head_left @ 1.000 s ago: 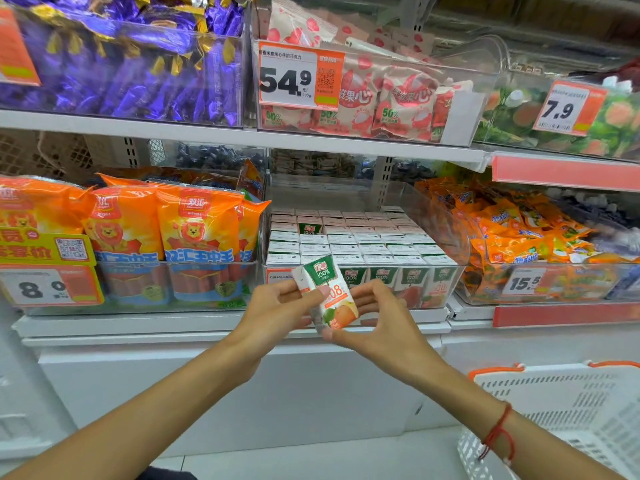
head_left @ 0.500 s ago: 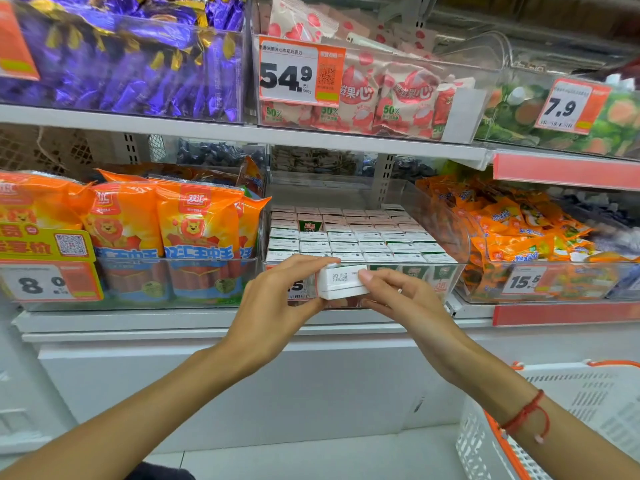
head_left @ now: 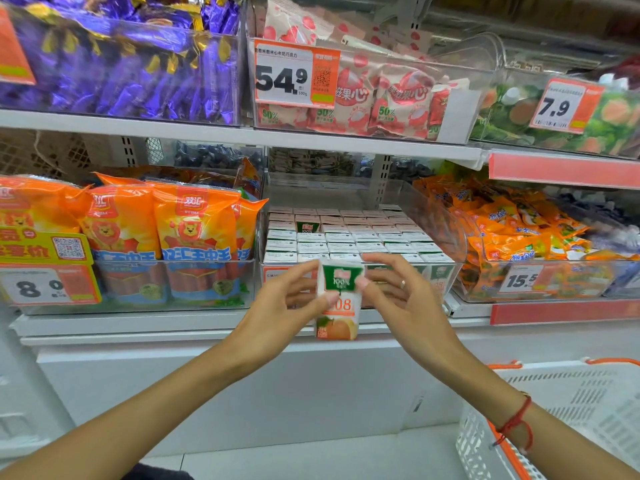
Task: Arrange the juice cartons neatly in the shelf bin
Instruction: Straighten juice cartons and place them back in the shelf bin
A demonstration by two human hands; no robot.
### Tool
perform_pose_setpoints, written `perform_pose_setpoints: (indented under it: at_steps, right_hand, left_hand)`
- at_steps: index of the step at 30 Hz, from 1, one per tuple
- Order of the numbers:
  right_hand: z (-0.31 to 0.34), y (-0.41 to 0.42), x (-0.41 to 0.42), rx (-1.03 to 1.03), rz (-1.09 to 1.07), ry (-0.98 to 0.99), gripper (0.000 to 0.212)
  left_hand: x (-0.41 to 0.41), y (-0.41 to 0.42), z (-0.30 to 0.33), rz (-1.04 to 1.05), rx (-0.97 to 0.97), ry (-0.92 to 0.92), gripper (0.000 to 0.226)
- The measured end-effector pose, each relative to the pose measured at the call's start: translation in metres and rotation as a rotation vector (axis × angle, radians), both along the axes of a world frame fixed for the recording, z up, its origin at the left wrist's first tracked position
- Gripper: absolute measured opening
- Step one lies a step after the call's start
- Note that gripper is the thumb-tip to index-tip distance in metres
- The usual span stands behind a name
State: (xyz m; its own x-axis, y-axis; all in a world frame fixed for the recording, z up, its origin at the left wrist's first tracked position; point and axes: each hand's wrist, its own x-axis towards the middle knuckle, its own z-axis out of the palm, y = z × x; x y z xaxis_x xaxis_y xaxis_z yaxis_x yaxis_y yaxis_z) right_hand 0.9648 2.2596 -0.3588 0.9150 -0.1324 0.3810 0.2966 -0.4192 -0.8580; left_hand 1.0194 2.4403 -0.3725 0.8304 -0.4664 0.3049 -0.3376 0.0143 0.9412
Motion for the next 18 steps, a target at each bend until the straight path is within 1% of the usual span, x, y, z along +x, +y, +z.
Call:
perform_pose_setpoints:
  at_steps: [2, 3, 6, 8, 10, 13, 16, 18]
  right_hand:
    - [-0.007, 0.005, -0.002, -0.118, 0.125, 0.044, 0.048]
    - [-0.01, 0.006, -0.003, -0.162, 0.171, 0.065, 0.055]
    - [-0.013, 0.004, 0.0, -0.228, 0.218, 0.127, 0.061]
    - [-0.011, 0.0, 0.002, -0.198, 0.261, 0.176, 0.061]
    - [-0.009, -0.002, 0.003, -0.133, 0.309, 0.208, 0.056]
    - [-0.006, -0.005, 0.002, -0.112, 0.312, 0.232, 0.054]
    - [-0.004, -0.008, 0.001, -0.128, 0.253, 0.255, 0.052]
    - [-0.005, -0.008, 0.001, -0.088, 0.186, 0.255, 0.048]
  left_hand:
    - [0.003, 0.0, 0.001, 0.032, -0.101, 0.158, 0.053]
    - [0.004, 0.001, 0.002, 0.044, -0.129, 0.215, 0.052]
    - [0.005, 0.003, 0.002, 0.084, -0.124, 0.326, 0.047]
    - [0.006, 0.003, 0.001, 0.106, -0.125, 0.424, 0.047]
    - [0.007, 0.005, 0.001, 0.092, -0.137, 0.517, 0.045]
    - [0.005, 0.007, 0.004, 0.088, -0.129, 0.618, 0.042]
    - [0.004, 0.006, 0.005, 0.095, -0.037, 0.738, 0.042]
    - [0.003, 0.007, 0.004, 0.056, 0.061, 0.797, 0.047]
